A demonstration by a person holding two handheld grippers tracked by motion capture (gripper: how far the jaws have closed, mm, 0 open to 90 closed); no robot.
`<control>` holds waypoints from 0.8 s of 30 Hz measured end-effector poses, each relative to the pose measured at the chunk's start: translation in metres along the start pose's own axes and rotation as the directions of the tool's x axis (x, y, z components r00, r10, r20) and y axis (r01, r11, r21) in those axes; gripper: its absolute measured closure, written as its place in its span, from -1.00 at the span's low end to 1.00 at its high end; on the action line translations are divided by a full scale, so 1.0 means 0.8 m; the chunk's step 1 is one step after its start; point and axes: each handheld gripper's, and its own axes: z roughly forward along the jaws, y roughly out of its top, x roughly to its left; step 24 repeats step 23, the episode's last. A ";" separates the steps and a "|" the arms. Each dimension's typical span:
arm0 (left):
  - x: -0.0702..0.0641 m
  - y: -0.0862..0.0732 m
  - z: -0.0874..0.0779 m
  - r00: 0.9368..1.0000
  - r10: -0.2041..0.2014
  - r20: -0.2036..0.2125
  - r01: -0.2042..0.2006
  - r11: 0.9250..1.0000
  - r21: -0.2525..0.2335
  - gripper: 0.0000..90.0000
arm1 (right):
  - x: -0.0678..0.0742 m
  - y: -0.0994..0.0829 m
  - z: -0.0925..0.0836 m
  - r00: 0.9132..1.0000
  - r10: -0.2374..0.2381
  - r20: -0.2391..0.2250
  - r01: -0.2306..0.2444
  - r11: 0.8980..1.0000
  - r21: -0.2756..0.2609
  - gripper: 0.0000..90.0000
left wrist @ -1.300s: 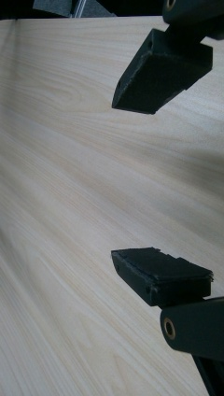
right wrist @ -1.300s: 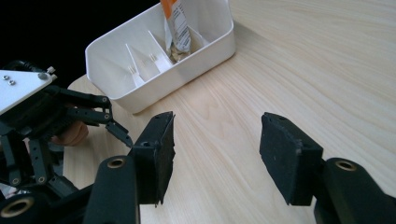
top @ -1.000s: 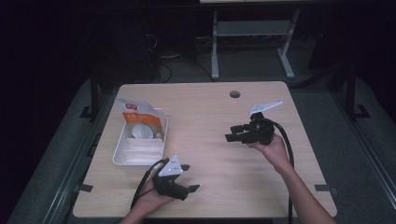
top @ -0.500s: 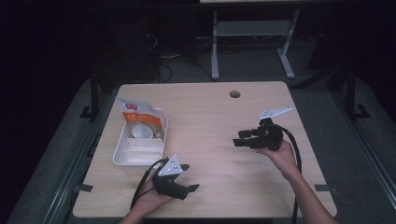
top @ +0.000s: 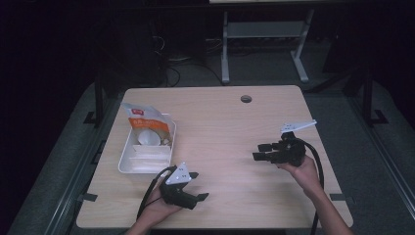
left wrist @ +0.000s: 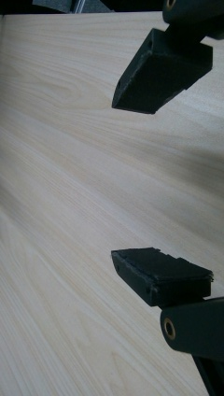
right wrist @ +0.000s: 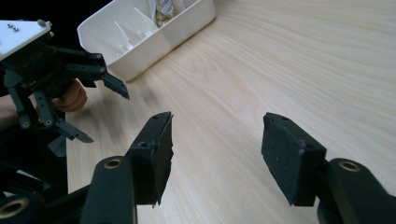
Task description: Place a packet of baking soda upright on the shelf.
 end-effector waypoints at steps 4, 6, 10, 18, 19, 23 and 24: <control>0.000 0.000 0.000 1.000 0.001 -0.001 -0.001 1.000 0.001 -0.50 | 0.003 -0.010 -0.005 1.000 0.000 0.000 0.000 1.000 0.001 -0.09; 0.000 0.000 0.001 1.000 -0.002 0.000 0.002 1.000 -0.001 -0.50 | 0.004 -0.016 -0.007 1.000 0.005 -0.002 -0.005 1.000 0.000 -0.09; 0.000 0.001 0.001 1.000 -0.002 0.001 0.002 1.000 0.000 -0.50 | 0.006 -0.028 -0.009 1.000 0.006 0.013 -0.006 1.000 0.022 -0.11; 0.000 0.001 0.001 1.000 -0.005 -0.002 0.005 1.000 0.000 -0.50 | 0.016 -0.059 -0.010 1.000 0.004 0.028 -0.004 1.000 0.012 -0.14; 0.000 0.001 0.001 1.000 -0.005 -0.002 0.005 1.000 -0.002 -0.50 | 0.018 -0.064 -0.011 1.000 0.005 0.030 -0.005 1.000 0.011 -0.15; 0.000 0.001 0.001 1.000 0.000 -0.002 0.000 1.000 -0.005 -0.50 | 0.031 -0.074 -0.013 0.999 -0.010 0.050 0.010 1.000 -0.001 -0.21; 0.000 0.001 0.001 1.000 0.000 -0.002 0.000 1.000 -0.005 -0.50 | 0.031 -0.074 -0.013 0.999 -0.010 0.050 0.010 1.000 -0.001 -0.21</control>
